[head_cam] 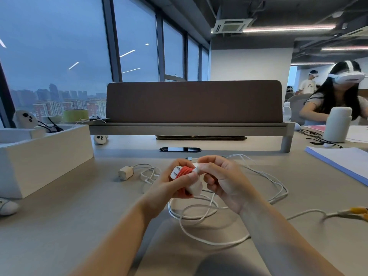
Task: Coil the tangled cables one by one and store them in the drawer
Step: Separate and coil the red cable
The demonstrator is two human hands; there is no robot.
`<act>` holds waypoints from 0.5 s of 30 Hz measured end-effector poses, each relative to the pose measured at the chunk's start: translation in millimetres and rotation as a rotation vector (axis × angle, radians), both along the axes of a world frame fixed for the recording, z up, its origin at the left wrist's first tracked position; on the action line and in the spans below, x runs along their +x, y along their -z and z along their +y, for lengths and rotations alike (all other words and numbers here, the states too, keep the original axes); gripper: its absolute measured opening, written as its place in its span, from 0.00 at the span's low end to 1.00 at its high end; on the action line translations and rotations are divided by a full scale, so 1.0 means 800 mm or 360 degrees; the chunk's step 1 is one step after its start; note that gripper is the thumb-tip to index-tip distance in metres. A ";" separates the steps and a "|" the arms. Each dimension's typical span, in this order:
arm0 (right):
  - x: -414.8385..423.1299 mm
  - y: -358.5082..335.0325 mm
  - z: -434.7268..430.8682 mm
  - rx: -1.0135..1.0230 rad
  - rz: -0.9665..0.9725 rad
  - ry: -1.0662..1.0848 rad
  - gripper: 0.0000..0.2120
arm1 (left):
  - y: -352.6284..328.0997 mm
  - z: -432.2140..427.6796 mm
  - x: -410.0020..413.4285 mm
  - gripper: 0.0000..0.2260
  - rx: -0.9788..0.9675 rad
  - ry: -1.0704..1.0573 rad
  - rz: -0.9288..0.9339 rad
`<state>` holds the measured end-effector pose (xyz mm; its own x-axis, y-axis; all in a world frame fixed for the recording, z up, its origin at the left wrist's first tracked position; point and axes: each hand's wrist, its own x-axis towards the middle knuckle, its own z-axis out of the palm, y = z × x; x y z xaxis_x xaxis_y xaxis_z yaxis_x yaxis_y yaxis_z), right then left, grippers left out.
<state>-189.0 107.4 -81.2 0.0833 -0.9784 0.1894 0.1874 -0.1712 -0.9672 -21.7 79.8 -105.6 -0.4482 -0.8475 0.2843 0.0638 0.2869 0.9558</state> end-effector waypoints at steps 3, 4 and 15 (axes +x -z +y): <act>-0.001 0.002 -0.001 0.0072 0.0081 -0.0096 0.11 | 0.001 -0.001 0.000 0.16 -0.0036 -0.0003 -0.0009; -0.001 0.002 -0.001 0.0076 0.0128 -0.0109 0.09 | 0.001 -0.001 0.000 0.16 -0.0048 -0.0008 -0.0006; -0.020 0.001 -0.003 -0.0086 0.0708 -0.0245 0.14 | -0.001 0.000 0.008 0.23 -0.0236 -0.0056 -0.0182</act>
